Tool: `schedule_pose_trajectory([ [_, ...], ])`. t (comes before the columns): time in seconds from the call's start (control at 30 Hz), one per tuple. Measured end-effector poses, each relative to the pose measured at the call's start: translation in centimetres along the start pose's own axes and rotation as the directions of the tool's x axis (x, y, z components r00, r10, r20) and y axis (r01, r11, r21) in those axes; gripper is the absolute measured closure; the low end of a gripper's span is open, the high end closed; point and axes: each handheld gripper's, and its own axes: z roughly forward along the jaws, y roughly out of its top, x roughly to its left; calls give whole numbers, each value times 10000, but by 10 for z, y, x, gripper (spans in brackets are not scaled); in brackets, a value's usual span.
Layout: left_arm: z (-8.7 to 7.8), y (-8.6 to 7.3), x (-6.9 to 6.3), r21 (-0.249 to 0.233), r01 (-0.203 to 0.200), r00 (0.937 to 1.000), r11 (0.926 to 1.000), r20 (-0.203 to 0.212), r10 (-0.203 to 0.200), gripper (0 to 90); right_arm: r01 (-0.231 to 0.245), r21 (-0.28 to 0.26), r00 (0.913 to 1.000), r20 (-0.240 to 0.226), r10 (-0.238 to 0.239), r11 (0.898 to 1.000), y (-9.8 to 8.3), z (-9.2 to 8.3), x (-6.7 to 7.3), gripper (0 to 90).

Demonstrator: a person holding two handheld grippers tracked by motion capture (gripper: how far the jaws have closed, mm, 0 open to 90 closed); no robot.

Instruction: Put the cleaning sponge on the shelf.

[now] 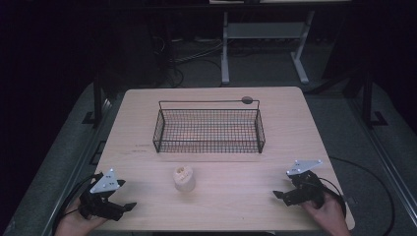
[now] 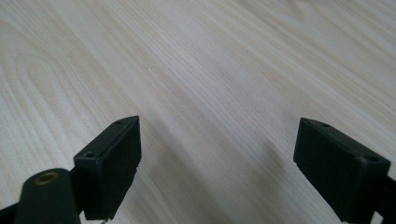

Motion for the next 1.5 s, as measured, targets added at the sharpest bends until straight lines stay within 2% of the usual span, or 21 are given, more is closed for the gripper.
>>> schedule_pose_trajectory([
  [0.2, 0, 13, -2, 112, -319, 9993, 9994, 212, 317, 168, 27, 14, 10000, 1, -27, 10000, 1, 1, 0, 146],
  [0.6, -1, 42, -3, 302, -964, 9949, 9949, 315, 954, 168, -4, 4, 10000, -47, 4, 10000, 1, 0, 0, 146],
  [0.77, 1, 50, -4, 379, -1092, 9934, 9933, 395, 1077, 168, -20, 10, 10000, -46, 20, 10000, 1, -1, 0, 147],
  [1.1, 11, 71, -9, 584, -1464, 9868, 9875, 788, 1416, 171, -22, -8, 10000, -64, 22, 10000, 0, -1, 0, 147],
  [1.13, 14, 76, -10, 726, -1604, 9841, 9844, 885, 1539, 171, -24, -2, 10000, -79, 24, 10000, 0, -2, 0, 146],
  [1.37, 20, 89, -13, 831, -1916, 9778, 9779, 1025, 1829, 171, -32, -11, 9999, -114, 32, 10000, 0, -2, 0, 147],
  [1.5, 22, 94, -14, 861, -1965, 9759, 9767, 1139, 1863, 171, -16, -29, 9999, -133, 16, 10000, 0, -2, 0, 147],
])
